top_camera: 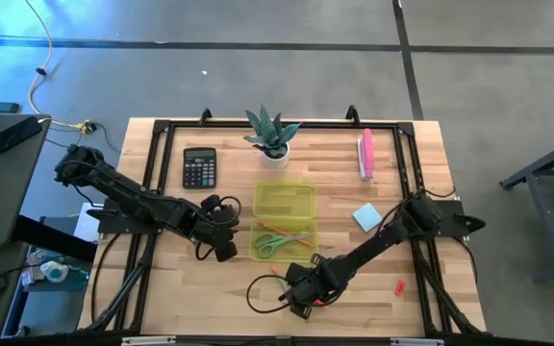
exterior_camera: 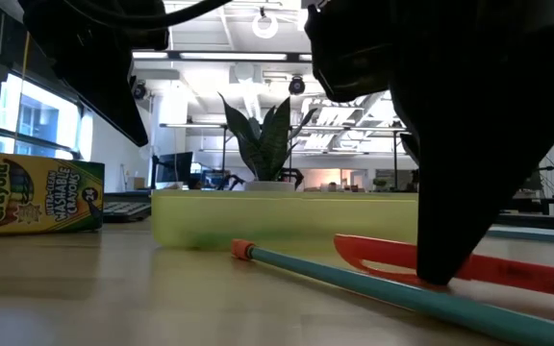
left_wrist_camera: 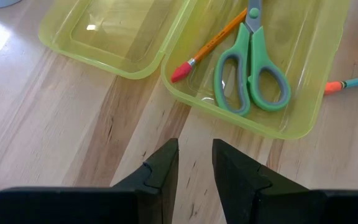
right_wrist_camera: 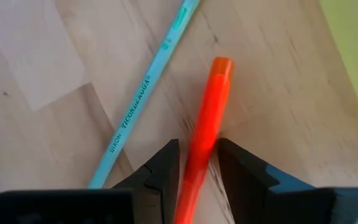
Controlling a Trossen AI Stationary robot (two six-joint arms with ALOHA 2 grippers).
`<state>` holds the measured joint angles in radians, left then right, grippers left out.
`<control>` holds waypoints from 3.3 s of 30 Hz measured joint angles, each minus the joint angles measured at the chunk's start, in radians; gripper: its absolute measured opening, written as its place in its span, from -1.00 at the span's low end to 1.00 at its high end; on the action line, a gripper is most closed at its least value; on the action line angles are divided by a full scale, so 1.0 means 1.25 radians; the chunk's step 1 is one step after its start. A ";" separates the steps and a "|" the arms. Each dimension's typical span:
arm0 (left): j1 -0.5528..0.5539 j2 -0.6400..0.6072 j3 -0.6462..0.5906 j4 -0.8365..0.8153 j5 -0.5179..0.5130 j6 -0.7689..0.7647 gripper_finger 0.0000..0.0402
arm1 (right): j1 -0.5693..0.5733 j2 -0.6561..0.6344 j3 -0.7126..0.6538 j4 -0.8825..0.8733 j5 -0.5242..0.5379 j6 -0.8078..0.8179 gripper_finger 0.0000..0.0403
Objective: Pack school essentials
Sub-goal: Put the pen into the yellow box, then put the blue pencil into the yellow box
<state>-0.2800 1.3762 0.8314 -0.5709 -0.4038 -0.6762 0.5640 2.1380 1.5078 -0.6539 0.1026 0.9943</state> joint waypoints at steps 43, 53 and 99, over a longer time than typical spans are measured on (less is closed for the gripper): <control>-0.001 0.000 0.000 0.000 0.000 0.000 -0.55 | -0.163 -0.170 -0.030 0.017 0.270 -0.572 -0.83; -0.001 0.000 0.000 0.000 0.000 0.000 -0.55 | -0.250 -0.170 -0.086 0.057 0.093 -0.567 -0.81; -0.013 0.000 0.000 0.340 0.066 0.525 -0.48 | -0.204 -0.491 -0.093 -0.092 0.240 -0.498 -0.24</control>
<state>-0.2959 1.3762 0.8318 -0.1455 -0.3210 -0.0194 0.3093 1.5238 1.3920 -0.7692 0.4028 0.3716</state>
